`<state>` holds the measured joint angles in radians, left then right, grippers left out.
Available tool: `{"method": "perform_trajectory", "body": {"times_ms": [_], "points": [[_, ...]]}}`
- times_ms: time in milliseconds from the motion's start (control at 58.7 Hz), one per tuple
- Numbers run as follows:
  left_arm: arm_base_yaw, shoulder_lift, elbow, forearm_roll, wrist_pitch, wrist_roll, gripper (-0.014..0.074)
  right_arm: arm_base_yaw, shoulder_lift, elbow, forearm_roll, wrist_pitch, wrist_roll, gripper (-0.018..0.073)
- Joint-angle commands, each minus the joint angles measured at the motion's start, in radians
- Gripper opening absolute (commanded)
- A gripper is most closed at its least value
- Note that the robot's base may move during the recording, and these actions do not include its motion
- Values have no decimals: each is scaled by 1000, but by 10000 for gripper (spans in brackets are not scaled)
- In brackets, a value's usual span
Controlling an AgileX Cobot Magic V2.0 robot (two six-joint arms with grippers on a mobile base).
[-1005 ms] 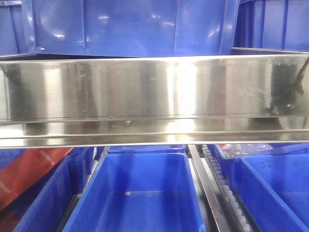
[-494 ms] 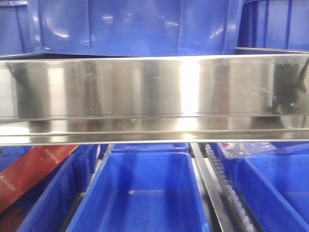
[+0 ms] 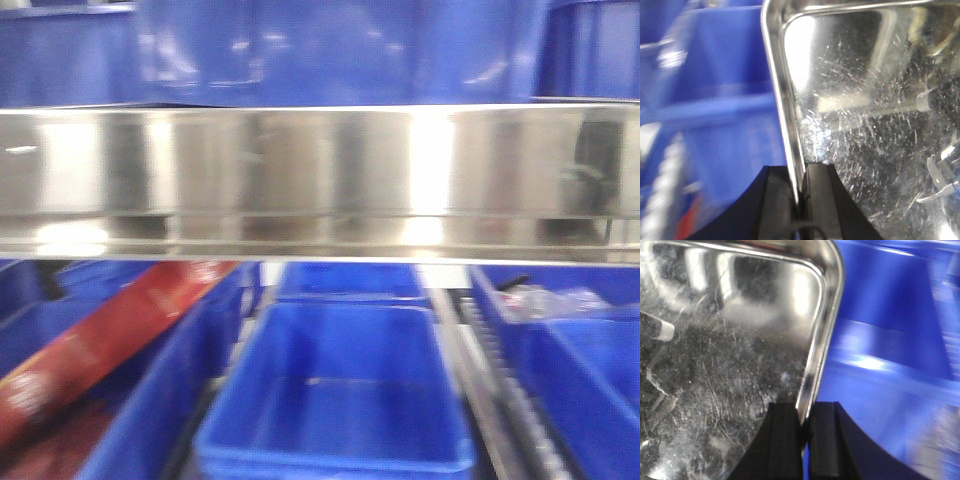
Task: Stack silver trays without gaps
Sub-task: 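Hold the tray with both grippers while the base turns away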
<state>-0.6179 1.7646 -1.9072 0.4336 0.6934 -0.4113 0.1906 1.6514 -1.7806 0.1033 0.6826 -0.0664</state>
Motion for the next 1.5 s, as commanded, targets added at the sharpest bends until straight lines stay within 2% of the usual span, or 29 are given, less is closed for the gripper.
{"method": "perform_trajectory", "body": {"times_ms": [0,1483], "points": [[-17,-13,-12,-35,-91,8,0,20,-10,-11,51,-47,-24,-79],[-17,-13,-12,-35,-91,8,0,20,-10,-11,51,-47,-24,-79]]}}
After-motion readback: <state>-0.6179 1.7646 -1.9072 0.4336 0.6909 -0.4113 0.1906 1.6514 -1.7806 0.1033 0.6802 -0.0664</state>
